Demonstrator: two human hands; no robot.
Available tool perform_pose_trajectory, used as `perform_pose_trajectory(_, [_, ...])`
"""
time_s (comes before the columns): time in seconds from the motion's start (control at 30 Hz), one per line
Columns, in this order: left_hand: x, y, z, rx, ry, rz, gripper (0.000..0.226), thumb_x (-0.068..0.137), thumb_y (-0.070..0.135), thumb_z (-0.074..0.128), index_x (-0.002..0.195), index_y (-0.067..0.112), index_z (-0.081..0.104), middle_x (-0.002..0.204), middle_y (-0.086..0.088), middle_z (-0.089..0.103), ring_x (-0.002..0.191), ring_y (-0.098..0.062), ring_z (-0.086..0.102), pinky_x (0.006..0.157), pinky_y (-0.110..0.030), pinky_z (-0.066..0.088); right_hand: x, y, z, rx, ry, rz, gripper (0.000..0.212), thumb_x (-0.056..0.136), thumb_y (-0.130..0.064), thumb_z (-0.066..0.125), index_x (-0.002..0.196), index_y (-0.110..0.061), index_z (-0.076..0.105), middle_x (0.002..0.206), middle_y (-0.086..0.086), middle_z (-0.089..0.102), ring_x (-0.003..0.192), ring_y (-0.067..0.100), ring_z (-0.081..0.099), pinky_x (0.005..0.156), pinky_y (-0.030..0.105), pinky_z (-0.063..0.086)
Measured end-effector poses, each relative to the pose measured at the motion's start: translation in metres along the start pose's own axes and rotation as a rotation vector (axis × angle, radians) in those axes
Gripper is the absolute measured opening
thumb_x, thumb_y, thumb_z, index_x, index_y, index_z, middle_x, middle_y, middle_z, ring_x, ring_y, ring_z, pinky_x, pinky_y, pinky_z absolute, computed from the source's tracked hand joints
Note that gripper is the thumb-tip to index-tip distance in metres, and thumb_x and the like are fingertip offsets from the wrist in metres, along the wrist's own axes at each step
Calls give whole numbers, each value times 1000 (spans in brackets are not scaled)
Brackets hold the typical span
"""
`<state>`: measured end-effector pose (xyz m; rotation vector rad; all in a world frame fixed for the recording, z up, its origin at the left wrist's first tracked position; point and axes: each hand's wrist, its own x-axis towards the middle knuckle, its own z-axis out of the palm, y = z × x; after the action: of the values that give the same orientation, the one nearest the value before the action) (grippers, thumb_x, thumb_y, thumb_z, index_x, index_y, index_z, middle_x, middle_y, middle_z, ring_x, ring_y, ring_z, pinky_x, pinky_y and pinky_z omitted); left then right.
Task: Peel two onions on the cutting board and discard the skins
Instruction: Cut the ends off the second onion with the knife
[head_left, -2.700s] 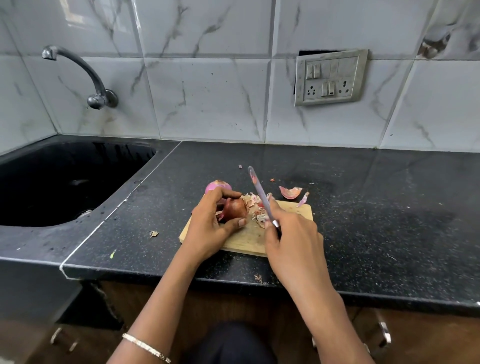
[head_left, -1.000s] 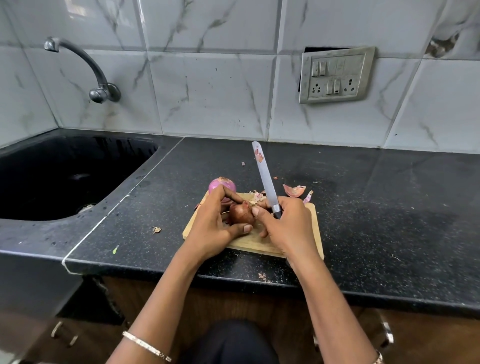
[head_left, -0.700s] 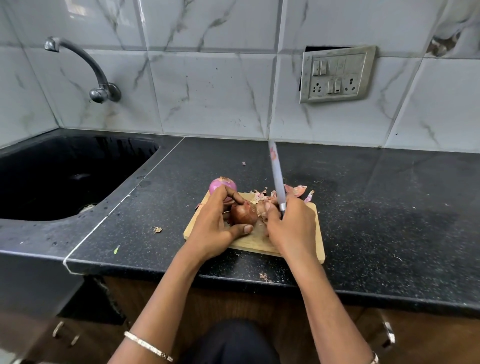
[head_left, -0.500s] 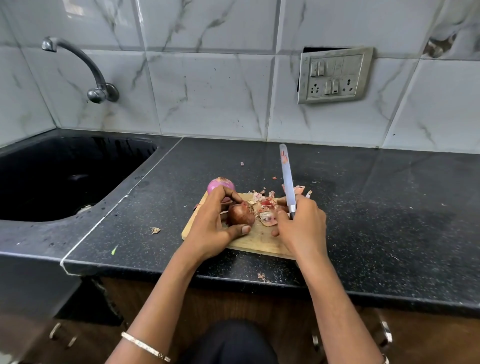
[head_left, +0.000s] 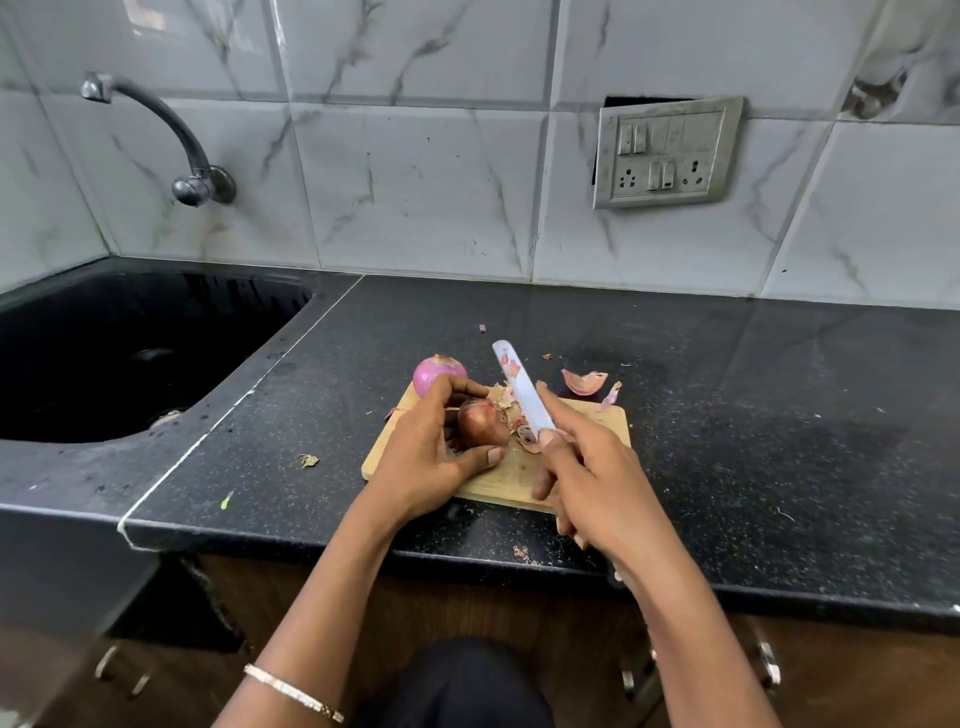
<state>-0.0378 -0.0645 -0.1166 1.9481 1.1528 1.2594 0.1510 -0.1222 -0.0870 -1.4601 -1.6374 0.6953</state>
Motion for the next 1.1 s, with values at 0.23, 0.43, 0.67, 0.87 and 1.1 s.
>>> perform_pose_trajectory(0.23, [-1, -4, -2, -73, -6, -46, 60, 71, 22, 83, 122, 24, 52, 124, 6, 63, 115, -13, 65, 101, -41, 54, -5, 8, 15, -206, -52, 11, 49, 106, -29, 38, 151, -49, 36, 99, 4, 71, 86, 32, 66, 75, 43, 56])
perform_pose_trajectory(0.43, [-1, -4, -1, -110, -10, -55, 60, 72, 15, 83, 123, 19, 51, 123, 4, 65, 114, -13, 66, 101, -41, 55, -8, 6, 17, -138, -47, 2, 49, 107, -31, 40, 151, -49, 36, 94, -8, 61, 82, 20, 56, 80, 42, 57])
perform_pose_trajectory(0.67, [-1, -5, 0, -108, -2, -68, 60, 69, 16, 83, 120, 21, 51, 122, 3, 64, 111, -15, 66, 98, -44, 55, -12, 4, 21, -148, -38, -2, 49, 107, -32, 39, 152, -50, 34, 100, 0, 66, 98, 38, 64, 86, 46, 56])
perform_pose_trajectory(0.87, [0, -7, 0, -110, -3, -72, 60, 68, 17, 84, 118, 25, 51, 121, 1, 65, 112, -18, 67, 98, -48, 55, -14, 0, 18, -250, -11, -3, 50, 107, -29, 38, 154, -47, 34, 100, 4, 68, 99, 30, 63, 76, 38, 49])
perform_pose_trajectory(1.1, [-1, -8, -1, -101, -6, -52, 60, 70, 22, 84, 118, 33, 50, 121, 1, 64, 113, -18, 66, 98, -49, 55, -16, -8, 16, -292, 43, -50, 52, 107, -27, 38, 154, -47, 30, 95, 2, 66, 91, 28, 58, 70, 36, 39])
